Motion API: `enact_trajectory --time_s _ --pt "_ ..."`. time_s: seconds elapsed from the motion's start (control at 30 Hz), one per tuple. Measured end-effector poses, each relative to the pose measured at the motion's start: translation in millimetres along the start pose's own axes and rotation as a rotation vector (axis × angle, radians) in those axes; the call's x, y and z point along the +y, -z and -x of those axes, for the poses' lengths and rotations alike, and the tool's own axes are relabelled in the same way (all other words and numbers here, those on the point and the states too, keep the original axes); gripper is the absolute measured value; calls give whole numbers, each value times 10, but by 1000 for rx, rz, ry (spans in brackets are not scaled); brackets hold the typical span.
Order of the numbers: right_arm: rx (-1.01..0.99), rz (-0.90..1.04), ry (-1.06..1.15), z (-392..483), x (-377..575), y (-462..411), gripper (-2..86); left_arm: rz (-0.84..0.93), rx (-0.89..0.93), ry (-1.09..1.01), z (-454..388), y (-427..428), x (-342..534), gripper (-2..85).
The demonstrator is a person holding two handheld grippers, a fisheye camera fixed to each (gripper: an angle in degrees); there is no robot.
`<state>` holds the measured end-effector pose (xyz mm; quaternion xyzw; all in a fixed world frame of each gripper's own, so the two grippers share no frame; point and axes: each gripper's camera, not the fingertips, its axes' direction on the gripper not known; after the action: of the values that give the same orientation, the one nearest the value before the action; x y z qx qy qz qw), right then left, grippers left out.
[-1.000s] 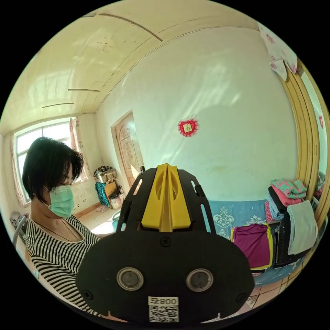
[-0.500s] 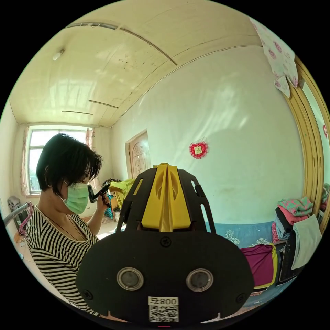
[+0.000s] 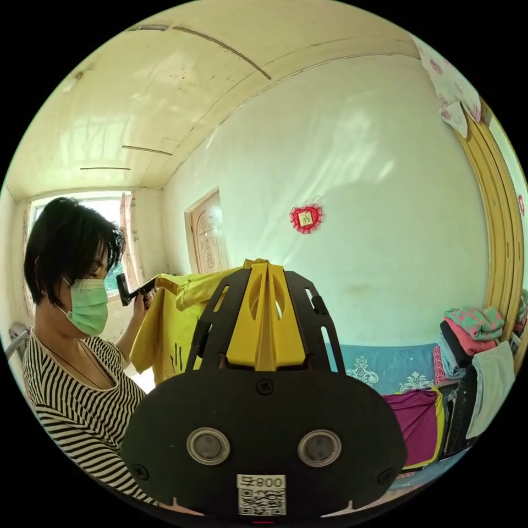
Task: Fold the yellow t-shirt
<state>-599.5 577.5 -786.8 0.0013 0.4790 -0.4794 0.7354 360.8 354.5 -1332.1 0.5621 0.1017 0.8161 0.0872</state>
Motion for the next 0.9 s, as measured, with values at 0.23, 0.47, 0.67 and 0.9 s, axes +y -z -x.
enact_trajectory --time_s 0.23,0.47,0.67,0.9 --pt "59 259 -131 -1019 321 -2435 -1 272 -1 152 767 -1883 1437 1" --pt "158 645 -329 -2591 1242 -5698 -2 643 17 422 1634 -4742 3846 9" --pt "319 925 -527 -3557 2656 -7451 -2 959 -36 642 1736 -6324 6404 20" --pt "231 1005 -576 -3554 3999 -7746 29 1107 57 713 1167 -6083 8591 0"
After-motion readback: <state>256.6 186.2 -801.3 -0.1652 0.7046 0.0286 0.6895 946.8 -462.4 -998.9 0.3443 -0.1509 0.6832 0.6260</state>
